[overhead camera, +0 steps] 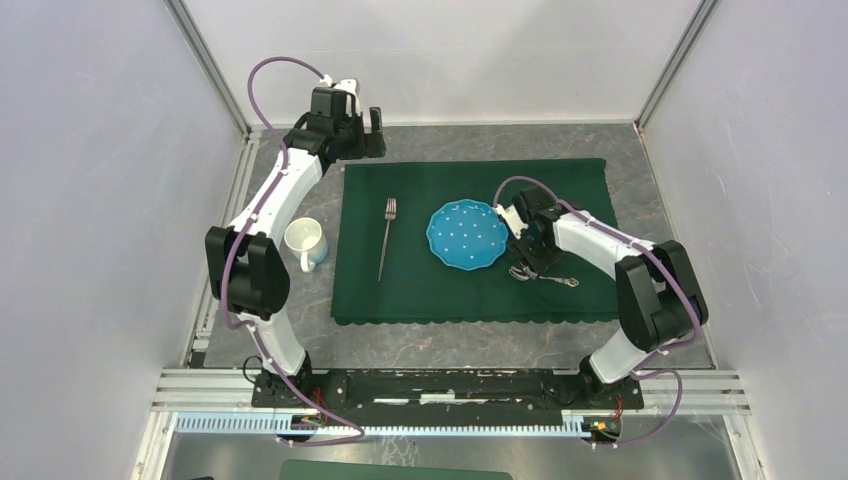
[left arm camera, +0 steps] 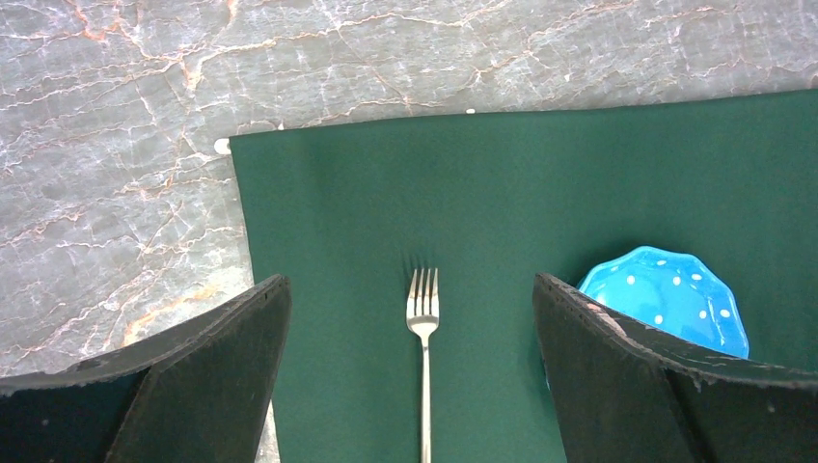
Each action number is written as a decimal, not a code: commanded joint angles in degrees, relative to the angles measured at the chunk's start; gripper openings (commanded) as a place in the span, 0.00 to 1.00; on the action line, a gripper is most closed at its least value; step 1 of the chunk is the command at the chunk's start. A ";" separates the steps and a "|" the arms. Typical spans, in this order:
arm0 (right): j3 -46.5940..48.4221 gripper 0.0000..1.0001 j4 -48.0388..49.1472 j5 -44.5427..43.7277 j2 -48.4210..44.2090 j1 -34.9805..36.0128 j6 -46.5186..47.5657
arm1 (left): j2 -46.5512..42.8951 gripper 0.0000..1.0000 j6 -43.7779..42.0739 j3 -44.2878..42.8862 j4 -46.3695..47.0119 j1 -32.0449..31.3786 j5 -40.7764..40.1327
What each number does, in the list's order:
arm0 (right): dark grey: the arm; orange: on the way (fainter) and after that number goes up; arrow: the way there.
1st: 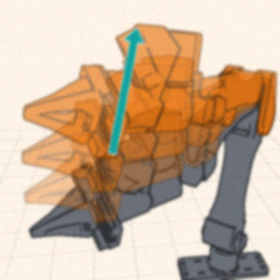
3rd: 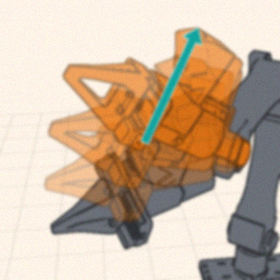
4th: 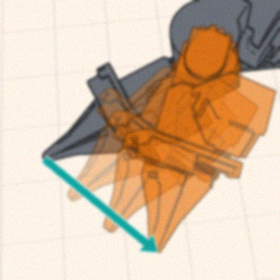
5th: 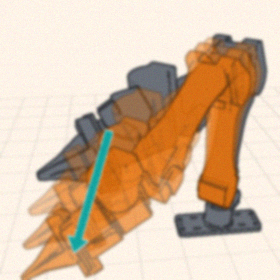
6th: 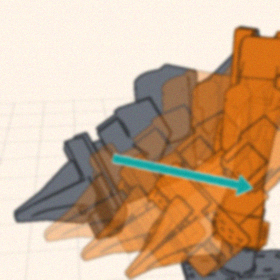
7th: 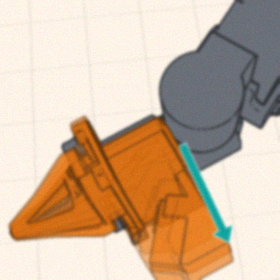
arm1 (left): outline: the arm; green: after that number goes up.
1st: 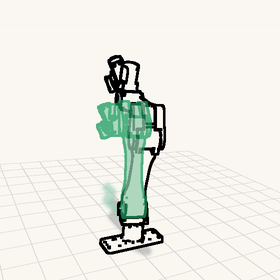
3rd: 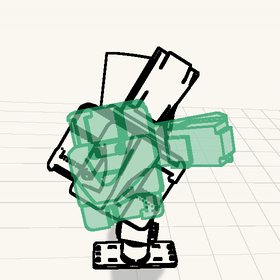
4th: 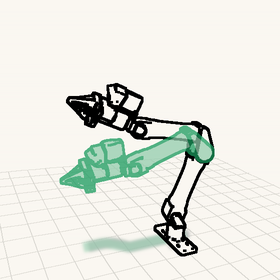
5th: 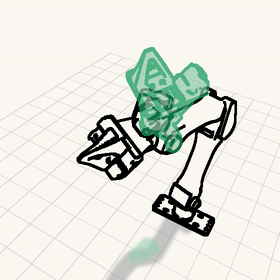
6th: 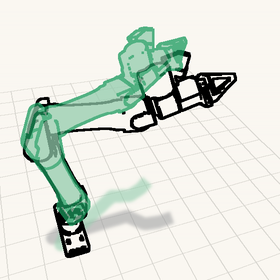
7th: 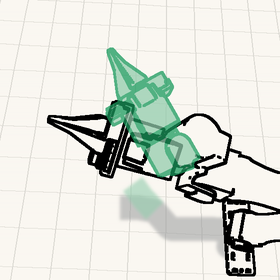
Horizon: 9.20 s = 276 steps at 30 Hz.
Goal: Set the dinner table for one person
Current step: Pick up the spoon from the napkin, then place the spoon on the napkin, then pick up the knife at the corner of the board.
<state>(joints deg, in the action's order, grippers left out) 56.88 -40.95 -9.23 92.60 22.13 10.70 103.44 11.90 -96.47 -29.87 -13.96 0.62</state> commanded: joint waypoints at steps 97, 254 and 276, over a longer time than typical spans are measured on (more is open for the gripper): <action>24.20 0.00 2.84 7.34 17.17 -13.67 -16.32 | -3.36 0.77 1.46 0.82 -0.57 0.33 -0.50; 40.70 0.94 0.89 6.34 13.88 -11.13 -19.54 | 37.91 0.60 14.02 -23.62 1.24 15.52 14.68; 40.84 0.94 0.14 5.69 13.49 -11.10 -19.39 | 38.04 0.60 16.56 -22.10 4.93 16.55 15.17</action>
<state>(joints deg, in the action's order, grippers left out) 95.46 -41.25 -2.61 106.89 11.14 -8.14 141.05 27.07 -119.26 -27.99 2.50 14.11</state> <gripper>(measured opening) 0.939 0.600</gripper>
